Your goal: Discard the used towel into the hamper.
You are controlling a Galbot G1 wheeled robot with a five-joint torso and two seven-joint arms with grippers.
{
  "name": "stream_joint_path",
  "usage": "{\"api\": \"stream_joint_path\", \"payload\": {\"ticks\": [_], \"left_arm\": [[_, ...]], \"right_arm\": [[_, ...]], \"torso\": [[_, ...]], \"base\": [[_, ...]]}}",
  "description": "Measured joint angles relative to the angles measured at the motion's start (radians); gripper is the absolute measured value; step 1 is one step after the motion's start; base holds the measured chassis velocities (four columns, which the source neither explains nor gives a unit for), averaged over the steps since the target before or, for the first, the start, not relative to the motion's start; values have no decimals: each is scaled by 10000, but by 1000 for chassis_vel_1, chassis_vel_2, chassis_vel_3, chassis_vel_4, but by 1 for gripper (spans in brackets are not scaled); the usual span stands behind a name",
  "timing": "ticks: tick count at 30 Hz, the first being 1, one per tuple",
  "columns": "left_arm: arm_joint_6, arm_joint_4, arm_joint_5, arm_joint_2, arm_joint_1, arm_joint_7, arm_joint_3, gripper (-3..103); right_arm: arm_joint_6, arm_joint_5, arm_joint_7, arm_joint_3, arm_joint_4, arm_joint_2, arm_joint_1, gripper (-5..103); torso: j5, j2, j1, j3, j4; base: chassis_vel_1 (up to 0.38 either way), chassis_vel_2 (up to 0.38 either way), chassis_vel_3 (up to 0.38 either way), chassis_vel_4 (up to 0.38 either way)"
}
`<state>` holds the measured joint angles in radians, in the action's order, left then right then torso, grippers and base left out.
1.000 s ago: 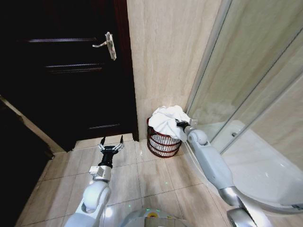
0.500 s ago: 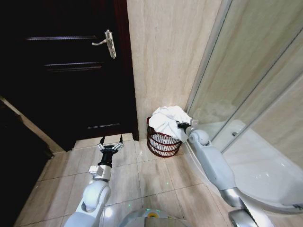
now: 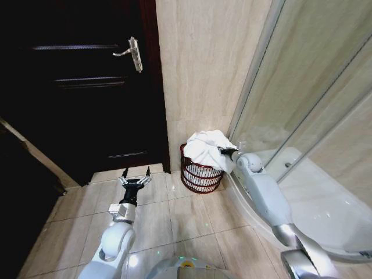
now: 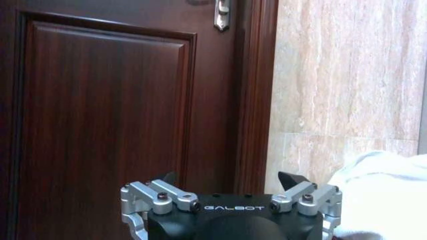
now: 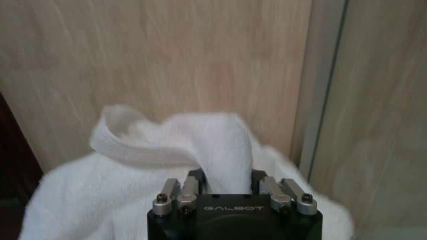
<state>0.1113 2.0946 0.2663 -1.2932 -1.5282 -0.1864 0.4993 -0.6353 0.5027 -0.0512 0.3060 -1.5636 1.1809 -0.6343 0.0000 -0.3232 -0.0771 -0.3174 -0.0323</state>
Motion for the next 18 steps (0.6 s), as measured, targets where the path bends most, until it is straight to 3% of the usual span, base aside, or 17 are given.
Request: {"api": "stream_joint_path", "payload": {"ticks": [5,11,13,18], "left_arm": [[-8,-88,-26,-38,6,-4,-93,100],[-9,-124,-62,-78,4,-5,-154,100],[-9,-124,-62,-80,10,-5,-143,100],[-9,-146,-52,-71,24,-11,-84,100]], "right_arm": [[-336,66,-458,257,-1577,-341,-354,66],[-452,140,-592,282,-1991,-543,-155,82],[-489,202,-643,232,-2003,-591,83,93],[-218,371,-564,-116,-1429,-588,582,100]], "torso": [[-1,-12,-5,-8,1],[0,-20,-7,-13,0],[0,-24,-8,-15,0],[0,-29,-9,-18,0]], "base": [[0,0,0,0],[0,0,0,0],[0,0,0,0],[0,0,0,0]]}}
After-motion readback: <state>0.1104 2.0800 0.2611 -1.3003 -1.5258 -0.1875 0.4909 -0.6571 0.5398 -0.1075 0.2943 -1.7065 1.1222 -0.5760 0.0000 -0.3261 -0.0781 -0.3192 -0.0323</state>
